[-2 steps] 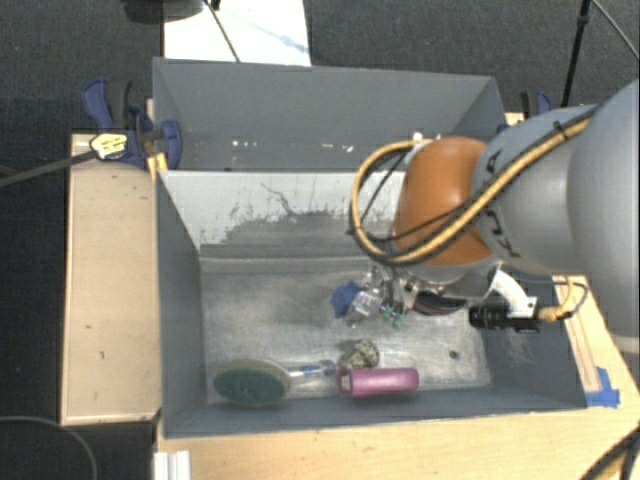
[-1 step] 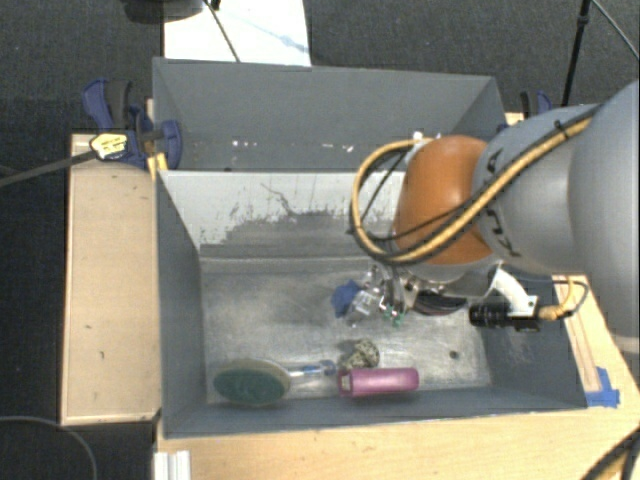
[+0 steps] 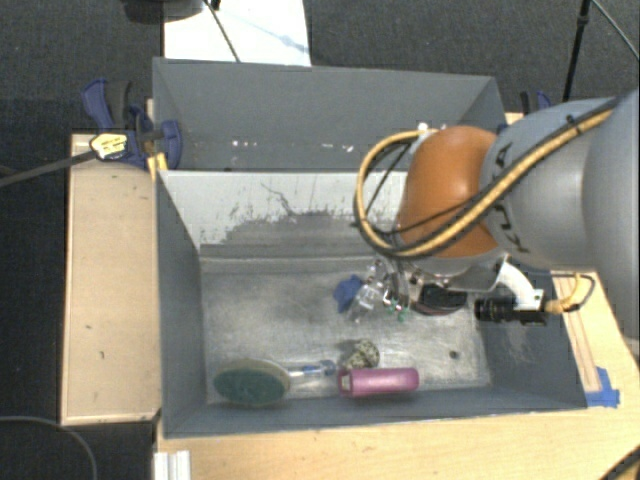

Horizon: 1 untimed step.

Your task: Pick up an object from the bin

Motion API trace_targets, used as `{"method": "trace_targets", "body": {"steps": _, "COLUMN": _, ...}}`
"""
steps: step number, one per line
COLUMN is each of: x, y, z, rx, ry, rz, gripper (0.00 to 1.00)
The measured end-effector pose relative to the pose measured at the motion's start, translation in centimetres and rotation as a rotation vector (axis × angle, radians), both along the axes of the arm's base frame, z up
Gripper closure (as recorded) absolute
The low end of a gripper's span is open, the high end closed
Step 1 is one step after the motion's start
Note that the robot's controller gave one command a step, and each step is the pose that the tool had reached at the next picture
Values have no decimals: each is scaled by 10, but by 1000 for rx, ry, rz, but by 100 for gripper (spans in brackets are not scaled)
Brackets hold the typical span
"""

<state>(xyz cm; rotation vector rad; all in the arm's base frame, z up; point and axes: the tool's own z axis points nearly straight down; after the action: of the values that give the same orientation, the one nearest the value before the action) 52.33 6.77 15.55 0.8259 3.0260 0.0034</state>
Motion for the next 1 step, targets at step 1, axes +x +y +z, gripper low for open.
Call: {"method": "trace_targets", "body": {"steps": 1, "x": 1, "y": 0, "z": 24, "rx": 0, "ry": 1, "rz": 7, "gripper": 100}}
